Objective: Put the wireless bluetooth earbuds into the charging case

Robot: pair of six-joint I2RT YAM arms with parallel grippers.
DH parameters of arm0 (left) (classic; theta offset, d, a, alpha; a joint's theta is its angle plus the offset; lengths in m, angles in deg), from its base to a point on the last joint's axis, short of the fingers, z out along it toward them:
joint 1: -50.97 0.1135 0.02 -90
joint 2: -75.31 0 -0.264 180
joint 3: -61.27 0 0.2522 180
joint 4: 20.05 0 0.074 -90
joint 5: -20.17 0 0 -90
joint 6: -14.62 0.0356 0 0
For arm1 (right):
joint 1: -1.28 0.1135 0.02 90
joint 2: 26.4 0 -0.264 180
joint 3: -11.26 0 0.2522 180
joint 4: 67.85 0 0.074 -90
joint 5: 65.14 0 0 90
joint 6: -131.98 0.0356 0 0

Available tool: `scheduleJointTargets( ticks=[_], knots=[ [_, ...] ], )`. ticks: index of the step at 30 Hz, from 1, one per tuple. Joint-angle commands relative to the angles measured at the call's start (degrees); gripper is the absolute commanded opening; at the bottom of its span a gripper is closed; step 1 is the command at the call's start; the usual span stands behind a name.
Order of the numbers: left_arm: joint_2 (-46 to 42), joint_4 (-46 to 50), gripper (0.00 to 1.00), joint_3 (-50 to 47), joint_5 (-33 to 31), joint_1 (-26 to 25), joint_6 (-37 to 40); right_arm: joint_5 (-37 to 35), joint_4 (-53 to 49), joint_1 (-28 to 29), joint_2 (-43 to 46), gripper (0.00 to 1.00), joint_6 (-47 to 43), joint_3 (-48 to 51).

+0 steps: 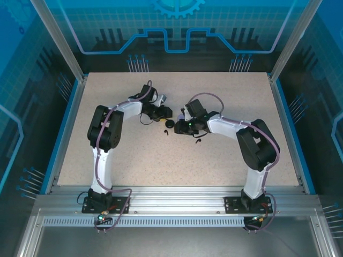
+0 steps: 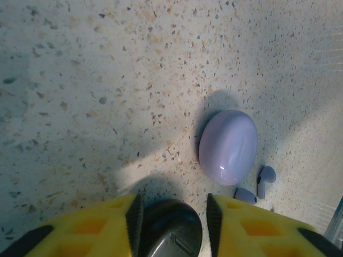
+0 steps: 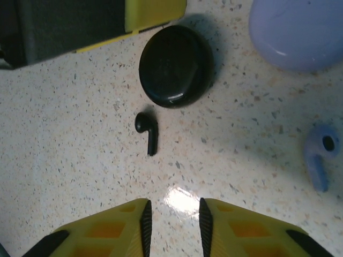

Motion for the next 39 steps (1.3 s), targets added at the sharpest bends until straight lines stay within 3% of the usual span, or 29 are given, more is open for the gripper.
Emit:
scheduleJointTargets(
  ticks=[1,4,17,23,29,39],
  knots=[
    [-0.26,2.53,0.34,0.19,1.83,-0.12,0.83,-1.13,0.27,0.69,-2.36,0.29,2.03,-2.76],
    [-1.67,2.93,0.3,-1.35,1.52,-0.12,1.09,-1.64,-0.24,0.59,-4.13,0.26,2.94,-4.25],
    [-6.97,2.36,0.3,-8.29,-0.24,-0.12,1.1,-2.92,-3.35,0.09,-8.38,0.24,2.58,-8.91],
    [-7.94,1.77,0.34,-8.68,0.46,-0.08,0.5,-1.69,-2.36,-0.7,-8.2,0.24,2.89,-8.15],
    [-9.45,0.37,0.47,-10.29,1.08,-0.03,-0.62,0.1,-1.68,-1.75,-8.9,0.25,2.63,-8.31],
    [-8.23,-1.68,0.46,-11.52,2.5,-0.03,-2.55,2.02,-1.82,-2.46,-11.74,0.25,2.77,-10.26]
  ],
)
